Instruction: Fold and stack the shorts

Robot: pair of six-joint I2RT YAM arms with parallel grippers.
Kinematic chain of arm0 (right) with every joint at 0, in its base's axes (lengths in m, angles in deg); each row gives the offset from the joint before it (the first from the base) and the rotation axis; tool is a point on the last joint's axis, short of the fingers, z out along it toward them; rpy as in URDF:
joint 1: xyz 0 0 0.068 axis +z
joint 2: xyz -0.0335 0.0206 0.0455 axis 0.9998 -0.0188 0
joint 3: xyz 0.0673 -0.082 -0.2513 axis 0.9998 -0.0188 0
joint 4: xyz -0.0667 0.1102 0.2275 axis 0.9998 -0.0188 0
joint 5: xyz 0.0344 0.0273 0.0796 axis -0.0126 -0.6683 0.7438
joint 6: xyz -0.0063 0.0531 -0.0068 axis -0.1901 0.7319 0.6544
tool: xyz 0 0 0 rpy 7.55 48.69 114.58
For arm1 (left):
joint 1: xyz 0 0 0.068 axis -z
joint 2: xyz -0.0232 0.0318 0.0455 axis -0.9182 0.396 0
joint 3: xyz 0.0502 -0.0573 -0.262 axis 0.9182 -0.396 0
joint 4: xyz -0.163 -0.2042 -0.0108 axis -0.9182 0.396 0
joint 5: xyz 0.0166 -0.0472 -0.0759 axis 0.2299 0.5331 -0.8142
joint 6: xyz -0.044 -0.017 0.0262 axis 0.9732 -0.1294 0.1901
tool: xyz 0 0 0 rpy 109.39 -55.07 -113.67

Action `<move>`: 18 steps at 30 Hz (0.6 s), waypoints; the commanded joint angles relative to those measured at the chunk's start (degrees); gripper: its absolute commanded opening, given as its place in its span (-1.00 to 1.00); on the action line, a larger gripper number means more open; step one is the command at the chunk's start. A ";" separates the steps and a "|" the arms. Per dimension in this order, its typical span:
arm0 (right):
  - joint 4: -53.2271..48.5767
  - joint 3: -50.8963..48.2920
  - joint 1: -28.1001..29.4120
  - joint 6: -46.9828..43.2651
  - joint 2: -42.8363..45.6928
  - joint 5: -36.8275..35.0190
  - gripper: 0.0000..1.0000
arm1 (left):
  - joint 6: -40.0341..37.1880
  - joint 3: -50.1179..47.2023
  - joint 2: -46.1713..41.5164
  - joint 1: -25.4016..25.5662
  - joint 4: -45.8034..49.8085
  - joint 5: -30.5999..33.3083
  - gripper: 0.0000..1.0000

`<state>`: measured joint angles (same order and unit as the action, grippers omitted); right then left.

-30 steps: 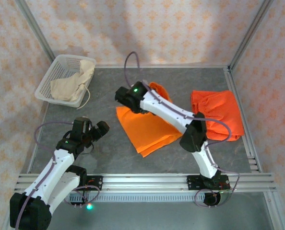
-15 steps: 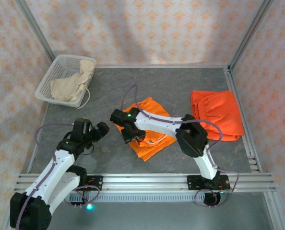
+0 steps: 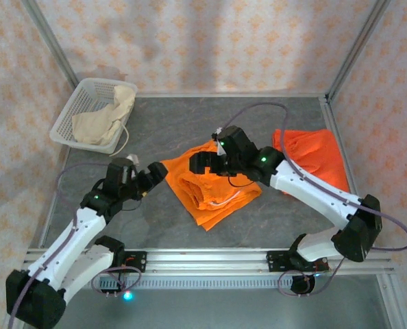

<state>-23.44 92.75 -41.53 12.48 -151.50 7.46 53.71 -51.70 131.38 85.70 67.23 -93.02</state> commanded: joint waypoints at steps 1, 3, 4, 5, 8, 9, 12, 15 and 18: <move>-5.02 -3.29 0.20 -0.71 -2.13 -8.28 0.80 | 3.09 2.92 4.96 3.99 -3.73 -0.08 0.90; -4.29 -5.11 1.23 -0.68 -2.31 -9.23 0.77 | 4.14 3.59 9.02 4.83 -4.92 -0.61 0.86; -4.14 -5.85 2.32 -0.97 -2.48 -10.73 0.77 | 4.56 3.86 11.35 5.09 -5.59 -1.05 0.84; -4.11 -6.29 3.67 -1.48 -2.78 -12.31 0.77 | 4.92 4.17 13.32 5.13 -6.20 -1.43 0.82; -5.07 -6.53 8.18 -3.35 -4.44 -18.67 0.77 | 6.02 5.49 19.96 5.82 -9.84 -3.56 0.79; -5.15 -6.66 9.51 -4.05 -5.15 -20.56 0.77 | 6.24 6.11 22.10 5.99 -10.74 -4.30 0.79; -4.60 -7.17 12.66 -5.65 -7.21 -24.98 0.78 | 6.14 8.04 27.16 6.54 -12.76 -5.54 0.77; -3.48 -7.26 15.52 -6.97 -9.49 -28.16 0.79 | 4.69 9.80 30.48 6.80 -12.31 -5.50 0.76; -2.30 -7.26 17.96 -7.82 -11.95 -30.47 0.81 | 3.83 10.57 33.26 6.81 -12.13 -4.74 0.72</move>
<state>-26.79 86.21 -25.24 6.71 -161.73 -16.32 58.83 -42.98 163.25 92.19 56.72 -97.52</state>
